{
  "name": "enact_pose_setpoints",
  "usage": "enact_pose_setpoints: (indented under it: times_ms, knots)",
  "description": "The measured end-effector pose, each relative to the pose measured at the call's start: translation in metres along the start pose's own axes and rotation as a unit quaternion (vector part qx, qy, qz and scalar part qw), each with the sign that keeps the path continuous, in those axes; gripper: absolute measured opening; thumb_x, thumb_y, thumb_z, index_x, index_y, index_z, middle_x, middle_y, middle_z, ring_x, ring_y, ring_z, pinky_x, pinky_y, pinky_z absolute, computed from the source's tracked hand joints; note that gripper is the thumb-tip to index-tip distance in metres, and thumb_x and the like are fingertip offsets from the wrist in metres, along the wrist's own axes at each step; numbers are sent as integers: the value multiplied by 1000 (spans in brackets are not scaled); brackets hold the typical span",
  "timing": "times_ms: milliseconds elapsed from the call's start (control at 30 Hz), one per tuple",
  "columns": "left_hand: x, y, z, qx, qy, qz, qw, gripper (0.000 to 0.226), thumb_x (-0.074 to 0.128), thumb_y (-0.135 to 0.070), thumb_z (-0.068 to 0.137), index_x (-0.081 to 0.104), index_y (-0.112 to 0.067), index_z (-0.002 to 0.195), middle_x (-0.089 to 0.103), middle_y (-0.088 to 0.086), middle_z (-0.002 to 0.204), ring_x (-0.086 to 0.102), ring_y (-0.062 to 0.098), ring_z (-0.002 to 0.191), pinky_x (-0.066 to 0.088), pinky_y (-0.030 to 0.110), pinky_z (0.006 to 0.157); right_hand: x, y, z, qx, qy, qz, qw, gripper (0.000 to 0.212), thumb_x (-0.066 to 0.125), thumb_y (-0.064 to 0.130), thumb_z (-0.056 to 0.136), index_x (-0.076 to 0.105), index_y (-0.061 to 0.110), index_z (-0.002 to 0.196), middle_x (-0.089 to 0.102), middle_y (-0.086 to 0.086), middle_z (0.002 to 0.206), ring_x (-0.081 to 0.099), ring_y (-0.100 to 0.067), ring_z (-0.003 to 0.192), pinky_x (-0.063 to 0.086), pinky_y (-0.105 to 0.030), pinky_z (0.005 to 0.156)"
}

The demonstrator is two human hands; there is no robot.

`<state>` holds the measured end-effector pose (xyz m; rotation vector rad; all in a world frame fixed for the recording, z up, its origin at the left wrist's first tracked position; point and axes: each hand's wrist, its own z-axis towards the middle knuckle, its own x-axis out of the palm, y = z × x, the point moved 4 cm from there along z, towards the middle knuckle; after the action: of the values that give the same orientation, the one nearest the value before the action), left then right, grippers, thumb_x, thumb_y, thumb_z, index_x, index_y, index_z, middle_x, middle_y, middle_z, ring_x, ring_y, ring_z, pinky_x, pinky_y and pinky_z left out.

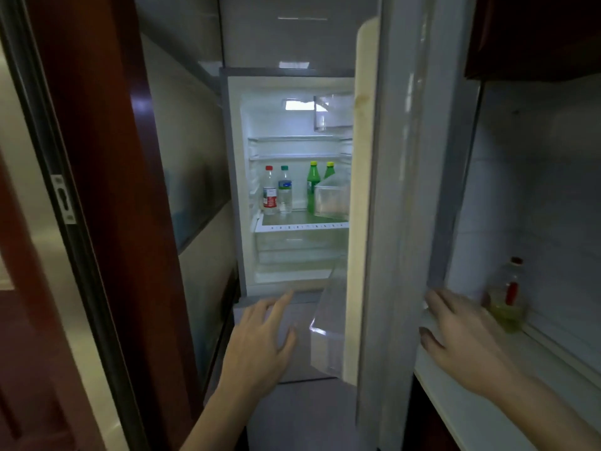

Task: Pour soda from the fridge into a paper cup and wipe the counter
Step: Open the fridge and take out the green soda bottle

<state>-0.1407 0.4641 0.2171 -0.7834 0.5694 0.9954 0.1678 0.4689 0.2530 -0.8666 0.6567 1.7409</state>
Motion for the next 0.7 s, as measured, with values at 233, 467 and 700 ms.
enact_pose_setpoints:
  times_ms: [233, 467, 700]
  knots:
    - [11, -10, -1, 42, 28, -17, 999, 58, 42, -48, 93, 38, -33, 149, 56, -8, 122, 53, 11, 105, 48, 27, 84, -25, -41, -69, 196, -16, 44, 979, 63, 66, 9, 79, 42, 37, 129, 68, -12, 93, 66, -36, 73, 53, -43, 56]
    - [37, -37, 0, 87, 63, -29, 994, 53, 41, -46, 93, 41, -32, 144, 55, -5, 132, 53, 17, 115, 51, 34, 87, -44, -57, -112, 195, -44, 15, 980, 89, 62, 27, 81, 12, 40, 153, 69, -13, 99, 67, -29, 78, 58, -47, 67]
    - [87, -112, 13, 213, 129, -14, 968, 61, 30, -50, 90, 42, -31, 147, 48, -1, 147, 50, 22, 128, 44, 39, 99, -56, -55, -120, 212, 19, 27, 977, 88, 58, 30, 93, -2, 23, 157, 56, -5, 131, 60, -19, 103, 55, -44, 86]
